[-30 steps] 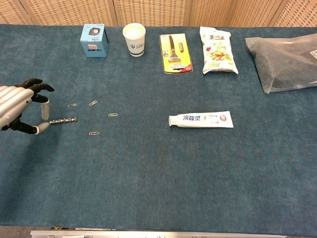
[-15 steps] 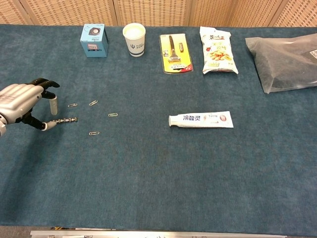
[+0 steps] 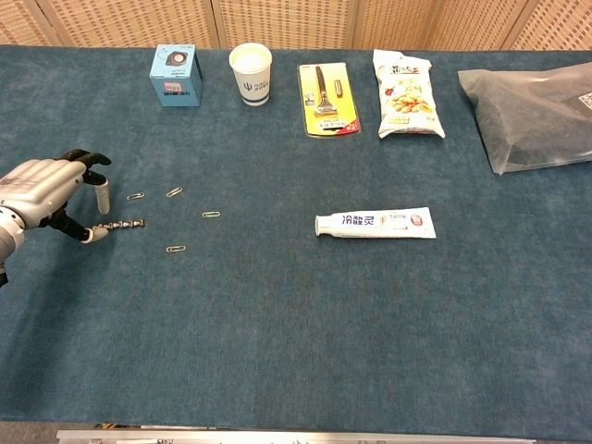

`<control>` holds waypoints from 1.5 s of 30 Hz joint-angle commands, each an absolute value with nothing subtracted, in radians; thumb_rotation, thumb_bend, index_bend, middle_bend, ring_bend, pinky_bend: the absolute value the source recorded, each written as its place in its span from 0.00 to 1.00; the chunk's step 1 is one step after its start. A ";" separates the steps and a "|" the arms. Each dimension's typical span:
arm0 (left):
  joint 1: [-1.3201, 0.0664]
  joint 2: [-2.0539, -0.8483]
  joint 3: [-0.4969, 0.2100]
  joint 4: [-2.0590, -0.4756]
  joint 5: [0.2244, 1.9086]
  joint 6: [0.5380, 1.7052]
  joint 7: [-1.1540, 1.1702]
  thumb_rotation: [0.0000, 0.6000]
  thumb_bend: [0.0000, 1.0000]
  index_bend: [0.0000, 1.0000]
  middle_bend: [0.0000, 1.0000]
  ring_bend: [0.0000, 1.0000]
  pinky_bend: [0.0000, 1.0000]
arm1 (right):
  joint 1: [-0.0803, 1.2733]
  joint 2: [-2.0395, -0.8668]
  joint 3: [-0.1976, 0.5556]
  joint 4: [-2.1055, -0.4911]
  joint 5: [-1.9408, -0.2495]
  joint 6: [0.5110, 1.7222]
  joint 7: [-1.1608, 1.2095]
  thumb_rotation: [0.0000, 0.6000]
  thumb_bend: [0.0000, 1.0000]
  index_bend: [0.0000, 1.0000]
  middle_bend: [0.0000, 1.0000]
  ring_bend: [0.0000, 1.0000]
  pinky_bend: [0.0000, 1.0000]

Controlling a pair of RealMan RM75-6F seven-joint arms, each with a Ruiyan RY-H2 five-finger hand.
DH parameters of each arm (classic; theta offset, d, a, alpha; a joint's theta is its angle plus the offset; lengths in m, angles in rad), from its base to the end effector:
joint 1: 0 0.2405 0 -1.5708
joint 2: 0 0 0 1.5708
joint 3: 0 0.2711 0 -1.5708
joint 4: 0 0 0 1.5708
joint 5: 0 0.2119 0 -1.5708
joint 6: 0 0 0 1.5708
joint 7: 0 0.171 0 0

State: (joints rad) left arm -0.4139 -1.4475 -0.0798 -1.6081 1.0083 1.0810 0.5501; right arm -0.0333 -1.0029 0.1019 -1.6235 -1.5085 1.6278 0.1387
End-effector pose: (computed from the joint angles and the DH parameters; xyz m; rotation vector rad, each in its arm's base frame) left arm -0.2808 0.2880 0.0005 -1.6712 -1.0757 -0.5460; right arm -0.3337 -0.1791 0.2311 1.2206 -0.8333 0.9781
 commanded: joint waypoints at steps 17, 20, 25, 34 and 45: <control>-0.443 -1.513 -0.078 -1.476 0.955 1.057 0.522 1.00 0.19 0.45 0.10 0.00 0.16 | -0.033 -1.003 0.104 -1.623 -1.504 1.627 0.139 1.00 0.33 0.25 0.17 0.14 0.33; -0.446 -1.519 -0.079 -1.459 0.950 1.052 0.517 1.00 0.19 0.45 0.10 0.00 0.16 | -0.034 -1.003 0.104 -1.623 -1.504 1.627 0.138 1.00 0.33 0.25 0.17 0.14 0.33; -0.459 -1.531 -0.088 -1.422 0.939 1.038 0.512 1.00 0.19 0.45 0.10 0.00 0.16 | -0.034 -1.002 0.102 -1.624 -1.506 1.627 0.138 1.00 0.33 0.25 0.17 0.14 0.33; -0.458 -1.507 -0.074 -1.495 0.979 1.073 0.518 1.00 0.19 0.46 0.10 0.00 0.16 | -0.034 -1.002 0.103 -1.624 -1.505 1.627 0.140 1.00 0.33 0.25 0.17 0.14 0.33; -0.475 -1.483 -0.066 -1.550 0.953 1.054 0.546 1.00 0.19 0.48 0.10 0.00 0.16 | -0.036 -1.001 0.102 -1.624 -1.509 1.632 0.141 1.00 0.33 0.25 0.17 0.14 0.33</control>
